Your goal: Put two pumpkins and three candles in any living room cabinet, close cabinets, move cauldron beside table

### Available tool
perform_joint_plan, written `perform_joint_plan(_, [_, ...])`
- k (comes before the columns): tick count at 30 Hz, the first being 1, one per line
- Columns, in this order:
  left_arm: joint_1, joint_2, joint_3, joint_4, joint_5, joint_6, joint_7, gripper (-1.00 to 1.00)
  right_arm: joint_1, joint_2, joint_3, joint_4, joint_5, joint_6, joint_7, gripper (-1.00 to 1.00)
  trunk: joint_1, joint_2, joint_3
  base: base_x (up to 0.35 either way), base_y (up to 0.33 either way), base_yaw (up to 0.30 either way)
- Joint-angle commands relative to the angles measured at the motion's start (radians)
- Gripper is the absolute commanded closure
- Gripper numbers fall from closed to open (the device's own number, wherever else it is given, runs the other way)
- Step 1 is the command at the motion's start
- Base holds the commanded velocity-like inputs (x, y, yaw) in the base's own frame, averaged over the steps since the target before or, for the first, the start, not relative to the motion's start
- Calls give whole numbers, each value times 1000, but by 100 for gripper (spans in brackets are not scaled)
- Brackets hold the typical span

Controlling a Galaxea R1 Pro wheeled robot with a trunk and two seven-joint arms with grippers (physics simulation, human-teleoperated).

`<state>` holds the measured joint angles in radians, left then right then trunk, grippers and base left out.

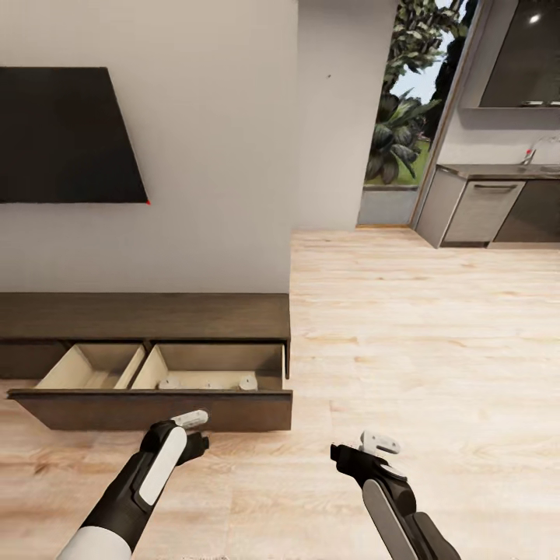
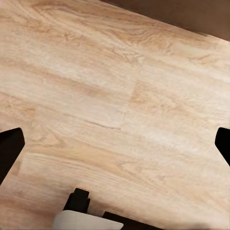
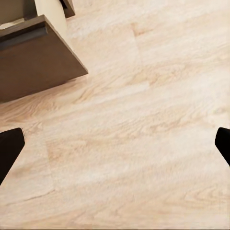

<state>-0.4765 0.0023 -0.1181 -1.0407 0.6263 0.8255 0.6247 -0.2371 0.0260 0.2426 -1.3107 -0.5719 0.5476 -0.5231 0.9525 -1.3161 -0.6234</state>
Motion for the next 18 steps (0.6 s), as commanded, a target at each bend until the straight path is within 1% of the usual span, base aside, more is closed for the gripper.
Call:
perform_joint_plan(1, [-1,1,-1,-1,10,1,9,-100,-1,0,1,-1,-10,2,-10,-100,0,-1,-1,-254,235,0])
perform_joint_plan(5, [0,1,-1,0,10,1,9,-100,-1,0,1,-1,-10,2,-10,-100,0,-1,-1,-215,262,0])
perform_joint_plan(10, [1,1,-1,0,7,1,9,-100,-1,0,0,-1,-10,2,-10,-100,0,-1,-1,-146,295,0])
perform_joint_plan(14, [1,1,-1,0,7,1,9,-100,-1,-1,0,-1,-10,2,-9,-100,0,-1,-1,-98,310,0])
perform_joint_plan(18, [1,1,-1,-1,5,1,9,-100,-1,-1,0,-1,-10,2,-9,-100,0,-1,-1,-24,319,0])
